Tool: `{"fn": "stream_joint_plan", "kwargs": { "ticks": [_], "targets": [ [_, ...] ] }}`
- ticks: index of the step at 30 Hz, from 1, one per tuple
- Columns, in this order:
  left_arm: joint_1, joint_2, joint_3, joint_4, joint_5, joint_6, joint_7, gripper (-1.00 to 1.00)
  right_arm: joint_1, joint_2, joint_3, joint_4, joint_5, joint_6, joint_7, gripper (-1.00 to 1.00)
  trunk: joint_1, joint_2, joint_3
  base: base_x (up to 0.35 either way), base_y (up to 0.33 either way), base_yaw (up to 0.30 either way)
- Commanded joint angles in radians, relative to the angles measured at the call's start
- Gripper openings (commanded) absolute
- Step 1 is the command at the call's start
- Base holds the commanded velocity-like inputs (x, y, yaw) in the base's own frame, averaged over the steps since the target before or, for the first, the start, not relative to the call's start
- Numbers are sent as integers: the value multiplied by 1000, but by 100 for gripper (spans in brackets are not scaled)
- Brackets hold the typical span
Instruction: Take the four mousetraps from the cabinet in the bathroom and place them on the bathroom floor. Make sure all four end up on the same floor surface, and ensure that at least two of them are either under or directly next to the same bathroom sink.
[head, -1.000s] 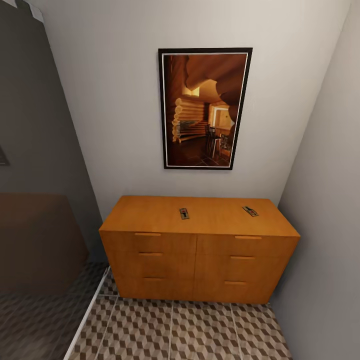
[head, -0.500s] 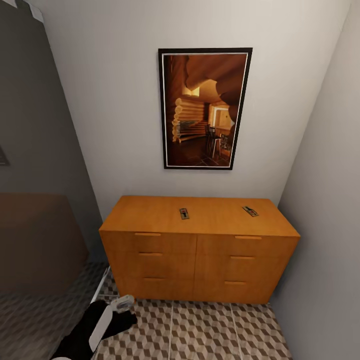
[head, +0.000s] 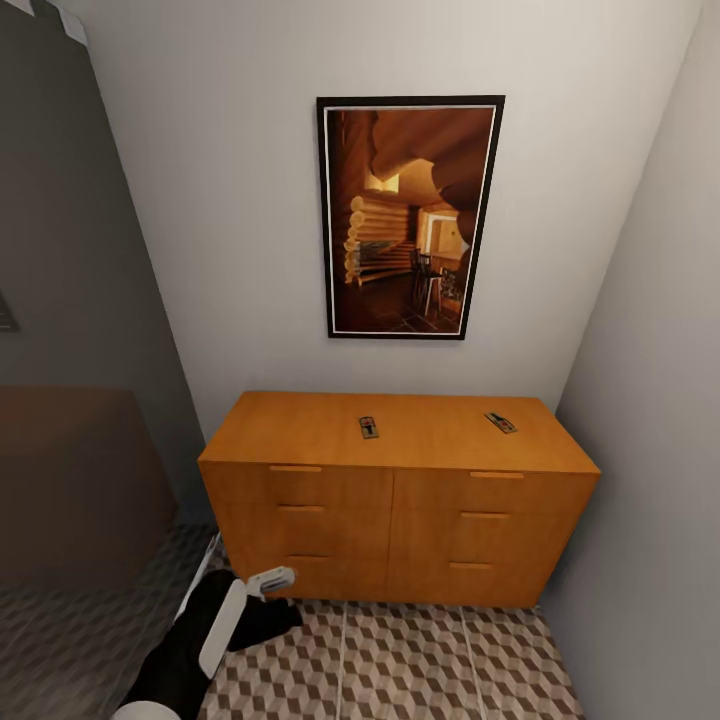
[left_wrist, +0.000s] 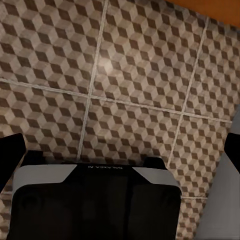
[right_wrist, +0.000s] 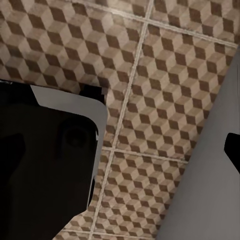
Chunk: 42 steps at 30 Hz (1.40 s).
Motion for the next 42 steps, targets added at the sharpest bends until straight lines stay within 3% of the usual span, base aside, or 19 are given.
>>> {"fn": "stream_joint_plan", "kwargs": {
  "ticks": [1, 8, 11, 18, 20, 21, 35, 42],
  "targets": [
    [-1, -1, 3, -1, 10, 4, 9, 100, -1, 0, 8, 1, -7, 2, 5, 100, 1, -2, -2, 0, 0, 0],
    [-32, -31, 1, -3, 12, 18, 8, 100, -1, -2, 8, 2, -8, -24, 4, 100, 1, -2, -2, 0, 0, 0],
    [-99, -43, 1, -3, 14, 21, 7, 100, -1, -3, 8, 2, -8, -26, 4, 100, 1, -2, -2, 0, 0, 0],
    [-186, -63, -1, -2, 15, 24, 6, 100, -1, -3, 8, 2, -8, -27, 3, 100, 1, -2, -2, 0, 0, 0],
    [-225, -67, -10, -2, 16, 24, 6, 100, -1, -3, 8, 2, -8, -27, 2, 100, 1, -2, -2, 0, 0, 0],
    [-282, -70, -24, 3, 21, 24, 5, 100, -1, -3, 8, 2, -8, -27, 2, 100, 1, -2, -2, 0, 0, 0],
    [-472, -72, -34, 16, 74, 26, 5, 100, -1, -3, 7, 2, -8, -27, 2, 100, 1, -2, -2, 0, 0, 0],
    [-593, -72, -35, 88, 108, 36, 4, 100, -1, -3, 7, 2, -9, -27, 2, 100, 1, -2, -2, 0, 0, 0]
  ]
}}
